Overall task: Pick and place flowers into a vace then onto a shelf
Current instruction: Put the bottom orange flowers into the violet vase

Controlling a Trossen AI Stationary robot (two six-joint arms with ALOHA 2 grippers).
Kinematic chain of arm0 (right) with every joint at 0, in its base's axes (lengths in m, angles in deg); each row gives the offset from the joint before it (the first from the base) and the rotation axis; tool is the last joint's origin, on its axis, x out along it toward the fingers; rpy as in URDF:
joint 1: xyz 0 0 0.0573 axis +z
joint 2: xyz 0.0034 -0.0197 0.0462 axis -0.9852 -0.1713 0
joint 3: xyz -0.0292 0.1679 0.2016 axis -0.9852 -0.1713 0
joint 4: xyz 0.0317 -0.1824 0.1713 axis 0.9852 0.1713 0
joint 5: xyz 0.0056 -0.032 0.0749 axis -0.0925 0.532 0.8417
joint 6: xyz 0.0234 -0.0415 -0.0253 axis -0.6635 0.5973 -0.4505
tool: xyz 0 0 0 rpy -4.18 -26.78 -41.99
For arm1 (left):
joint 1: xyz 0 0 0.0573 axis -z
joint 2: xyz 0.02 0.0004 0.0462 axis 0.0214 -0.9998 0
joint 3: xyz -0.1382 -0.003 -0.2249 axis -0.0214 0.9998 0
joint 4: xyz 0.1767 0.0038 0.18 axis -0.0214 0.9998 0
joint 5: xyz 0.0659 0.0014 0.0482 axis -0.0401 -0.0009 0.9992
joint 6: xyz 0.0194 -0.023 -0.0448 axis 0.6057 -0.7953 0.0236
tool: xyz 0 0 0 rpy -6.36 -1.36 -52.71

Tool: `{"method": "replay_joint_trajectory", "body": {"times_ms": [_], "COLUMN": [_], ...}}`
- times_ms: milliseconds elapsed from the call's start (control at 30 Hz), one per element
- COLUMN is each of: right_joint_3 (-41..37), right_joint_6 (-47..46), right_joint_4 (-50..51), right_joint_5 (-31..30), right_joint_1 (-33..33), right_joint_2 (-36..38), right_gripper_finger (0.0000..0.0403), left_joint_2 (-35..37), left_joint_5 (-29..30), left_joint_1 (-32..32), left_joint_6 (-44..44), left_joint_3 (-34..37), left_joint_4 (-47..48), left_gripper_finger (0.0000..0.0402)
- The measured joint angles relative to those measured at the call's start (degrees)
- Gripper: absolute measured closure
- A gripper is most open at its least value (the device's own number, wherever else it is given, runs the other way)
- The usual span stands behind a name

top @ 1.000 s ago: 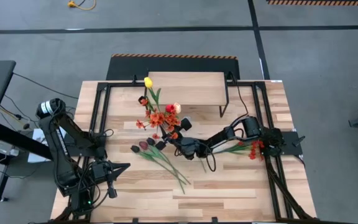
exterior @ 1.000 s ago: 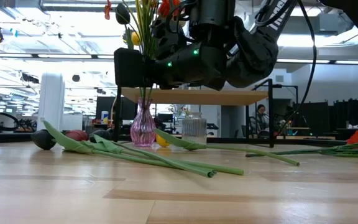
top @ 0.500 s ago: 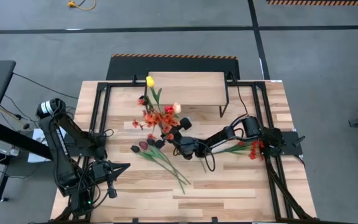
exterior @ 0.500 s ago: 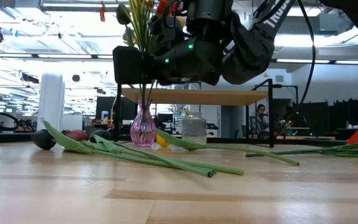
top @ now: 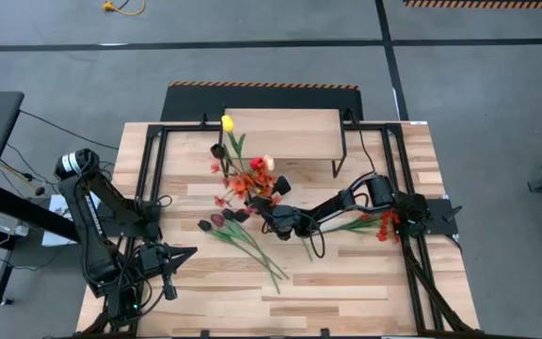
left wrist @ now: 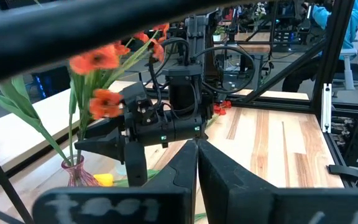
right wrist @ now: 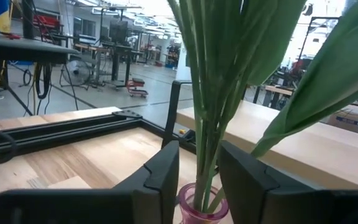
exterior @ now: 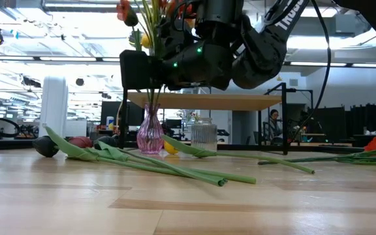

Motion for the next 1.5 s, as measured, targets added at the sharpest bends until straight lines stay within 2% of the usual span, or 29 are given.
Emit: {"method": "replay_joint_trajectory", "body": {"times_ms": [400, 633, 867, 1300, 1500], "right_joint_3": [0.01, 0.12, 0.1, 0.05, 2.01], "right_joint_6": [-0.54, -4.88, -4.94, -4.42, -5.93], "right_joint_4": [0.43, 3.57, 4.33, 4.31, 14.55], "right_joint_5": [0.0, 0.03, 0.2, 0.07, 0.38], "right_joint_1": [0.0, 0.0, 0.13, 0.52, 0.48], "right_joint_2": [0.0, 0.21, 0.2, 0.11, 2.06], "right_gripper_finger": [0.0394, 0.0378, 0.0397, 0.0397, 0.04], "left_joint_2": [0.0, 0.0, 0.0, 0.0, 0.0], "left_joint_5": [0.0, 0.0, 0.0, 0.0, -0.02], "left_joint_1": [0.01, 0.01, -0.01, 0.0, 0.0], "left_joint_6": [0.0, -0.02, -0.02, -0.05, -0.09], "left_joint_3": [0.0, 0.0, 0.0, 0.0, 0.0], "left_joint_4": [0.0, 0.0, 0.0, 0.0, 0.0], "left_gripper_finger": [0.0401, 0.0401, 0.0401, 0.0401, 0.0401]}}
